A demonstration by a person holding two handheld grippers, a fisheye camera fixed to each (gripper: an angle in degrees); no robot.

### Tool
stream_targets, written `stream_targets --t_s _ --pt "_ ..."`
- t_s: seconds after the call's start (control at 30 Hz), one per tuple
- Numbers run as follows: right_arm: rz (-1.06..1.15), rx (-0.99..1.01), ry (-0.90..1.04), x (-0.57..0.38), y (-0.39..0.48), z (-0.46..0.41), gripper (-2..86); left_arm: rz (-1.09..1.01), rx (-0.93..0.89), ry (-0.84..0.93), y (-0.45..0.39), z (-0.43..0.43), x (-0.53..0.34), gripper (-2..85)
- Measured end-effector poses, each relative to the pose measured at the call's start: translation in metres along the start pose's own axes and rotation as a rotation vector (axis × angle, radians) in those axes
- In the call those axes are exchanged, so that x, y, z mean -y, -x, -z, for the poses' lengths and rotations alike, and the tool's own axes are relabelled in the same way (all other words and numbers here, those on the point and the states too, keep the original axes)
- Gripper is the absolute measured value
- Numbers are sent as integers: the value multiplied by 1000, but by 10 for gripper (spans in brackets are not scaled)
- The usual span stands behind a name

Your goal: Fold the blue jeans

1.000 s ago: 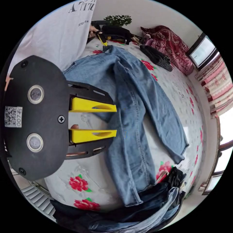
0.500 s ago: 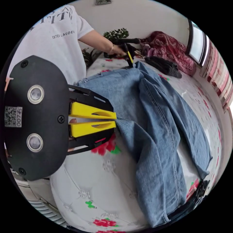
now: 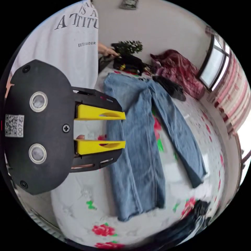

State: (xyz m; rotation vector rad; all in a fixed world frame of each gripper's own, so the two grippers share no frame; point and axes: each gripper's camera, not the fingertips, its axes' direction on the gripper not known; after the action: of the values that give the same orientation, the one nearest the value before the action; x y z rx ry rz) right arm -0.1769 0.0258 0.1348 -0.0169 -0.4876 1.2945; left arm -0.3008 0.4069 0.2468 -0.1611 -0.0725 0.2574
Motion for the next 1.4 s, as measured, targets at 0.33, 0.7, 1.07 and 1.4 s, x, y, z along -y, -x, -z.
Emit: stream_targets --t_s 0.33,0.7,1.07,1.4 --pt "-447 -245 -54 30 -120 42 79 92 -90 110 -33 -39 -48 86" --pt "43 -159 -393 57 -16 213 0 15 24 -24 14 99 -19 18" --pt "-304 -256 -33 -41 -73 130 19 -78 86 189 -21 27 -65 31" --pt "-94 -258 273 -11 -14 40 20 -171 233 321 -30 3 -41 41"
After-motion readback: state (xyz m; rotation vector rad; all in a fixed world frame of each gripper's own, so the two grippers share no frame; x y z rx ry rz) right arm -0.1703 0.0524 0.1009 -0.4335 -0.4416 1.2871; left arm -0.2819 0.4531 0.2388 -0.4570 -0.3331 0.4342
